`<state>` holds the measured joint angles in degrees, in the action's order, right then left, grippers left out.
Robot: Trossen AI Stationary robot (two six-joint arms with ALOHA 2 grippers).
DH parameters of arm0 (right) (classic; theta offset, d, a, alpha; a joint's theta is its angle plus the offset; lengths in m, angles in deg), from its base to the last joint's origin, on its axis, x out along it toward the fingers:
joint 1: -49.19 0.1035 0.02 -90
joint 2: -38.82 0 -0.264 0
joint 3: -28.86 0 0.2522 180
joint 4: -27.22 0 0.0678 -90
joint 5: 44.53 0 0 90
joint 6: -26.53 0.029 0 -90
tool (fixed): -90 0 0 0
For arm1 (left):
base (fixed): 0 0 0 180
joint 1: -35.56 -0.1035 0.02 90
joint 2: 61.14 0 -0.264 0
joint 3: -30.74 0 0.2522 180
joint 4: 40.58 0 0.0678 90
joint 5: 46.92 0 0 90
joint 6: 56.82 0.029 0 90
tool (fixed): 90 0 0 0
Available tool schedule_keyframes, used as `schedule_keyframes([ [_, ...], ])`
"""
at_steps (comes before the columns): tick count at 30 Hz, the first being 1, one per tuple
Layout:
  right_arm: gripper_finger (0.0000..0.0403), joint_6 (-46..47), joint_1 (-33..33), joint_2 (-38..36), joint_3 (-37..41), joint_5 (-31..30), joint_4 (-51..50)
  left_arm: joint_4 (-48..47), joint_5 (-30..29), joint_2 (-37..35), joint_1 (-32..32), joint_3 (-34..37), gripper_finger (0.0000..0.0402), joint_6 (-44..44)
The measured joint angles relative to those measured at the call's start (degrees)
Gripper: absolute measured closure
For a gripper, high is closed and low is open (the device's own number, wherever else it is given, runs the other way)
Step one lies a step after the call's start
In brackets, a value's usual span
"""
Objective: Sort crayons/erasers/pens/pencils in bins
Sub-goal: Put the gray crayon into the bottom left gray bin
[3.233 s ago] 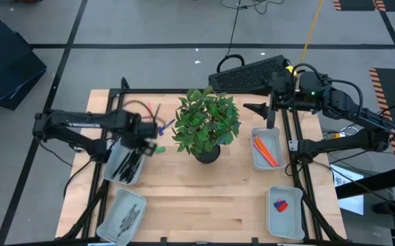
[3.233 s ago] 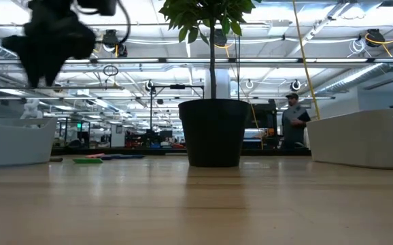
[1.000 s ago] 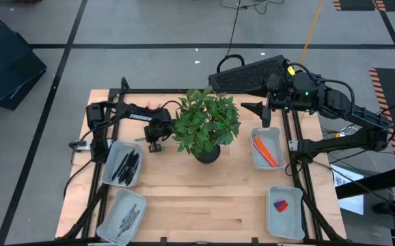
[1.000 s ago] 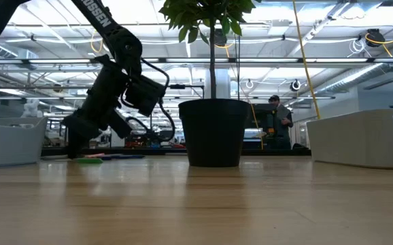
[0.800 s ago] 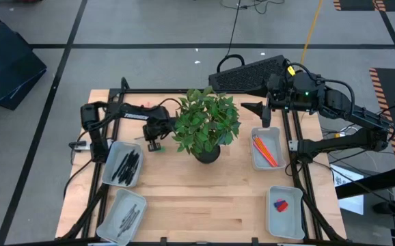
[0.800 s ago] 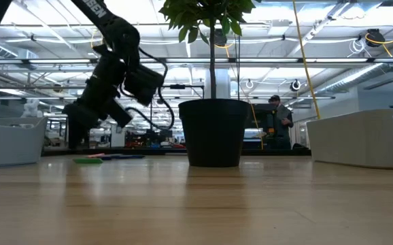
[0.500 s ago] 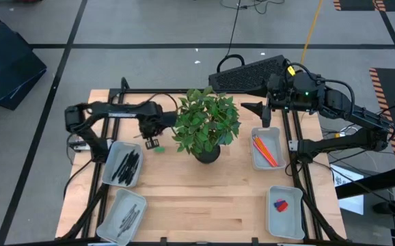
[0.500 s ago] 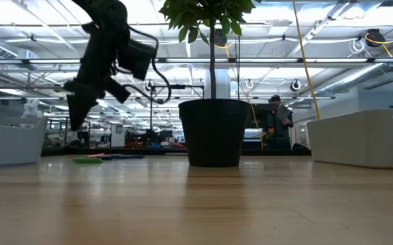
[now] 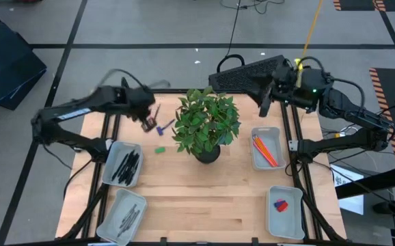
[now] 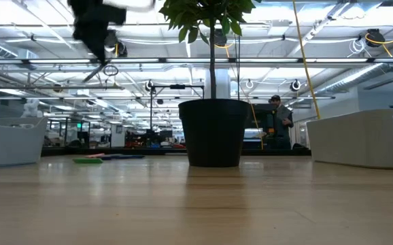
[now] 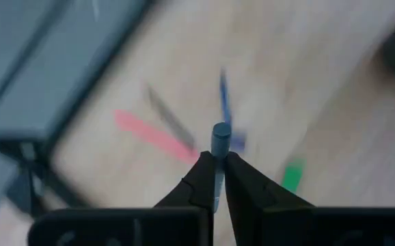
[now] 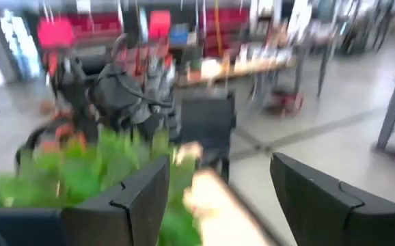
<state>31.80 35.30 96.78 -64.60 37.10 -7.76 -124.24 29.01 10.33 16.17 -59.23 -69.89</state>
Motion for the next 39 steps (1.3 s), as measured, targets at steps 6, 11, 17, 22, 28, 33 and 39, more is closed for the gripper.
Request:
schedule_keyframes([
  [6, 0.0158, -1.9, 0.0, 2.9, -0.9, -0.6, 13.1, 14.0, -1.2, -1.1, -2.0, -14.4, 0.0377, 5.5],
  [11, 0.0158, -2.5, 0.0, 8.6, -7.6, 1.3, 11.6, 30.0, 1.8, 0.4, -2.8, -22.6, 0.0376, 10.5],
  [17, 0.0158, -2.7, 0.1, 14.8, -13.7, 11.1, 11.7, 41.3, 15.1, 5.0, -2.1, -27.6, 0.0376, 10.4],
  [22, 0.0158, -3.5, 0.9, 17.6, -13.9, 14.4, 12.7, 48.2, 22.2, 9.2, 0.2, -27.8, 0.0376, 10.0],
  [28, 0.0163, -6.9, 1.3, 19.6, -13.9, 14.3, 12.8, 53.0, 24.6, 13.5, 3.0, -27.7, 0.0376, 10.9],
  [33, 0.0191, -6.7, 1.3, 19.8, -13.6, 12.2, 12.9, 55.1, 24.7, 15.2, 4.3, -27.7, 0.0376, 11.1],
  [39, 0.025, -6.2, 1.2, 19.5, -13.2, 11.4, 12.8, 57.6, 24.7, 15.3, 5.0, -27.7, 0.0376, 10.4],
])
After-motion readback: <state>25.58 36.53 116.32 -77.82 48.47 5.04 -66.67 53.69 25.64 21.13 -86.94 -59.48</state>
